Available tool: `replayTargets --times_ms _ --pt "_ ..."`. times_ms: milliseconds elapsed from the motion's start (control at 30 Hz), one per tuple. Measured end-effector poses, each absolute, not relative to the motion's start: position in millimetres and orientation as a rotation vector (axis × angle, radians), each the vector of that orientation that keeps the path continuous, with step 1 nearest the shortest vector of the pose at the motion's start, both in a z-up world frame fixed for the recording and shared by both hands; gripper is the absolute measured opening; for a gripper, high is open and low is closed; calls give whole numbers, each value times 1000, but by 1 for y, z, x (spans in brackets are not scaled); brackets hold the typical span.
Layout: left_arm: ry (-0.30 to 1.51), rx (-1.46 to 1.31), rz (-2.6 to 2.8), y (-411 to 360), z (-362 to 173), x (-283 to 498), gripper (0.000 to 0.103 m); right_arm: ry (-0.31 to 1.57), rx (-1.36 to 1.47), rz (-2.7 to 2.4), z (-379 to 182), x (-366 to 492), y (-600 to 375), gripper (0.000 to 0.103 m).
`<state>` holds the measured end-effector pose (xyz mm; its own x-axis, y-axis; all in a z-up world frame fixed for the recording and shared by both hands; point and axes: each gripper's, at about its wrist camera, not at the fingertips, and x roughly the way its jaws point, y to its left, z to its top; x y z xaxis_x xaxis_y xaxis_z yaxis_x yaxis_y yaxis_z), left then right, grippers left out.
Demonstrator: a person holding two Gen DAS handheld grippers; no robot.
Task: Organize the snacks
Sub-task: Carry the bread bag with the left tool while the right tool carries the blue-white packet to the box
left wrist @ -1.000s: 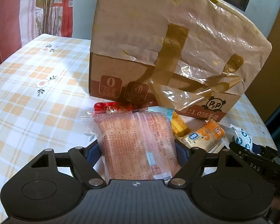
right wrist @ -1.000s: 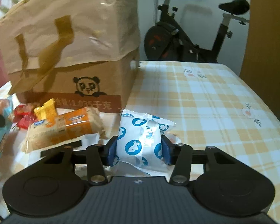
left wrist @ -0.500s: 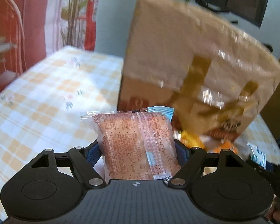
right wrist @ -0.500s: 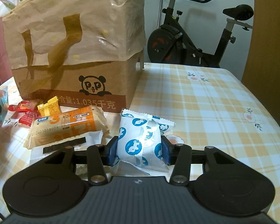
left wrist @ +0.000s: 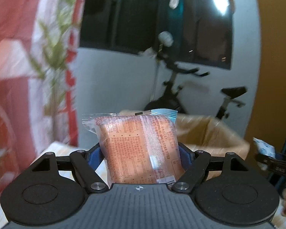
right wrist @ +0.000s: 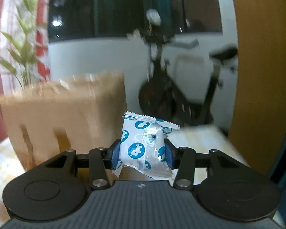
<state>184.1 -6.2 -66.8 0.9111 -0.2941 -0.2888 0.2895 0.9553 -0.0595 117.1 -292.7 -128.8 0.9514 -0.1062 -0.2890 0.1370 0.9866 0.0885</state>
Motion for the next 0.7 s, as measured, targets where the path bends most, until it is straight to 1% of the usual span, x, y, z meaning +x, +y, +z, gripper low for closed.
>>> replayTargets --times_ms 167,300,433,467,533,633,700 --pt "281 20 -375 -44 -41 225 80 183 64 -41 -84 146 -277 48" --pt "316 34 -415 -72 -39 260 80 161 30 40 -66 175 -259 48" --pt "444 1 -453 -89 -56 304 80 217 -14 78 -72 210 -242 48" --pt "500 -17 -450 -92 -63 317 80 241 -23 83 -76 219 -239 48" --pt "556 -47 -452 -95 -74 334 80 296 -29 76 -83 233 -235 48" --pt "553 -22 -448 -107 -85 344 80 360 -6 50 -93 247 -234 48" --pt "518 -11 -503 -110 -89 344 81 375 9 49 -97 248 -233 49"
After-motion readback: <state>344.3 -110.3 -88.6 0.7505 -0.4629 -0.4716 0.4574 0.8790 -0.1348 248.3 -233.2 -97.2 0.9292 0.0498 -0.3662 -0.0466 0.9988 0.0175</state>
